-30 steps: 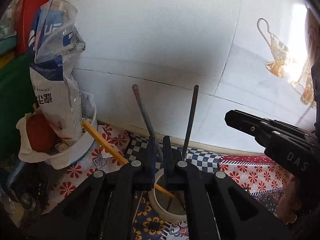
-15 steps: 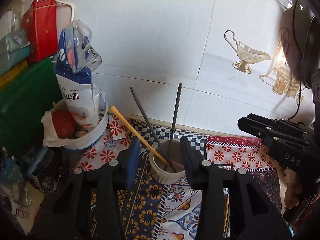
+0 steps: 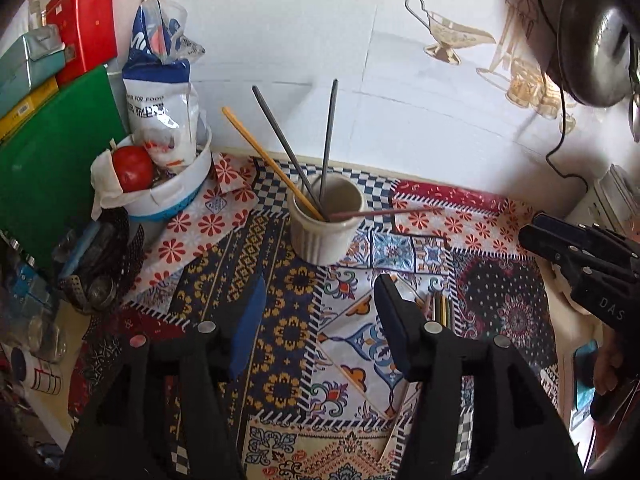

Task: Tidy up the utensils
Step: 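Move both tools down to the chopstick pile on the cloth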

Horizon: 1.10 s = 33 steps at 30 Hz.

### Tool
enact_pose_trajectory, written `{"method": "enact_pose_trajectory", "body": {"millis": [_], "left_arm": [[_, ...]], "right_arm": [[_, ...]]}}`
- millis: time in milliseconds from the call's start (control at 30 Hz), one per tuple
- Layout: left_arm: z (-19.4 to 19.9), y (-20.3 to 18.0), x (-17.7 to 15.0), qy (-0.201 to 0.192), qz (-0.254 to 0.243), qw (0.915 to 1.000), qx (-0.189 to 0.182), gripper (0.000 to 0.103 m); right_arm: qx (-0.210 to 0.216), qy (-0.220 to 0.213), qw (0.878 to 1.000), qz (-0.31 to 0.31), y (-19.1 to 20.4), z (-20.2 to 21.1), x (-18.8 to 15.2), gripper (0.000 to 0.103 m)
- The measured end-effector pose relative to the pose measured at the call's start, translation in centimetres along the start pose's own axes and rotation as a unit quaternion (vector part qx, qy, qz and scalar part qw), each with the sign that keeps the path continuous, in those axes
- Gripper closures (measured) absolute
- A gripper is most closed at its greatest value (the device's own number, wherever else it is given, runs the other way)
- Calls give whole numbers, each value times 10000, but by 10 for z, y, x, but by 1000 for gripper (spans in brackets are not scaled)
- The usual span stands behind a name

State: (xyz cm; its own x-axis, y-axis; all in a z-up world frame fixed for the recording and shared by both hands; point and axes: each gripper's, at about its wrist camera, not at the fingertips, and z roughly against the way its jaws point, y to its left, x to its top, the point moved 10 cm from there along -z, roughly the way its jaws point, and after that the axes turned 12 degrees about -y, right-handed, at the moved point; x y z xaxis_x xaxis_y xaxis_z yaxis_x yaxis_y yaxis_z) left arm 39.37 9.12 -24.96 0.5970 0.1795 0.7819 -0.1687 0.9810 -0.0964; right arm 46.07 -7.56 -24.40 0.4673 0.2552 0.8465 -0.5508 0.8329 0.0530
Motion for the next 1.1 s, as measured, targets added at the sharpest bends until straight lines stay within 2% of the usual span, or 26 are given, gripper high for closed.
{"method": "enact_pose_trajectory", "body": {"millis": [267,500,667,833,1100], "left_arm": [[-1,-18,-72,693,-143,9972,-236,48],[-9,-29,-137,1279,-130,9912,-307,48],[-13,-34,-170,1604,-270,9861,-339,48],[-16,-46,-188,1838,-286,9810,-543,49],[-34,-75,-194,2092,-424,9724,-943,78]], "right_arm": [[-302,783,9961,-258,-8,5,-79,72],[-258,1674,9847,-415,2,0,-167,72],[-195,2127,9754,-552,11,-4,-211,72],[-251,2177,9735,-653,11,-5,-226,72],[-247,2038,9761,-716,6,-5,-225,72]]}}
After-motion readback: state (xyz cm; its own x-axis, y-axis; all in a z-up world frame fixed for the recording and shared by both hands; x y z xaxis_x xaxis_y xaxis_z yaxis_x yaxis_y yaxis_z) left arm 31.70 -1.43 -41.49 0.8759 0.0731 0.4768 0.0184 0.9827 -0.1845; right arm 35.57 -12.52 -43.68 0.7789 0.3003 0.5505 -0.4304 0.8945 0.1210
